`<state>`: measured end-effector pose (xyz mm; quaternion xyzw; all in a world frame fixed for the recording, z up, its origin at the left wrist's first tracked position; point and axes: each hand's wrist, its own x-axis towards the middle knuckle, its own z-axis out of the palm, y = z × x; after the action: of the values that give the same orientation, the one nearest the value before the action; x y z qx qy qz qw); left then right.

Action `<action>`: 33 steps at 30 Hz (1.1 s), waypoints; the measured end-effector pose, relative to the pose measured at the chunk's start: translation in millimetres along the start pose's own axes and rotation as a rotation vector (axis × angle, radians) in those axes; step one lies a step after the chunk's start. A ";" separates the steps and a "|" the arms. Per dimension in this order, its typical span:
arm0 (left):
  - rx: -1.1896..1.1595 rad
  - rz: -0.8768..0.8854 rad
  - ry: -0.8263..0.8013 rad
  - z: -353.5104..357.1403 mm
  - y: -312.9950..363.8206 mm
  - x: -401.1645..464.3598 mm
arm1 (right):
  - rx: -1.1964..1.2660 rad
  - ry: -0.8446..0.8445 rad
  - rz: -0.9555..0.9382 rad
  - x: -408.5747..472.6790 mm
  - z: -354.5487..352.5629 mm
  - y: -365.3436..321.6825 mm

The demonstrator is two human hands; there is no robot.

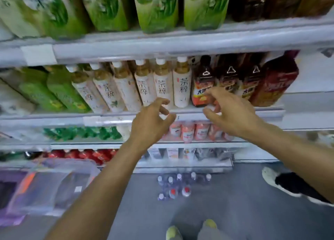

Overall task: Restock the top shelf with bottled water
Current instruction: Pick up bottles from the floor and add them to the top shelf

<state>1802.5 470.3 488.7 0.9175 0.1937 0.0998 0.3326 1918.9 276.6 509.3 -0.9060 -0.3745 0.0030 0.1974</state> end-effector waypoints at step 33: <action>-0.546 -1.027 0.072 657.0 -499.3 -137.7 | 0.573 -0.606 0.538 -181.2 771.2 267.3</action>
<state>1738.5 387.9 -341.4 0.5831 0.5924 0.0032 0.5559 1851.4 256.1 -323.8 -0.8383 -0.1522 0.4199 0.3128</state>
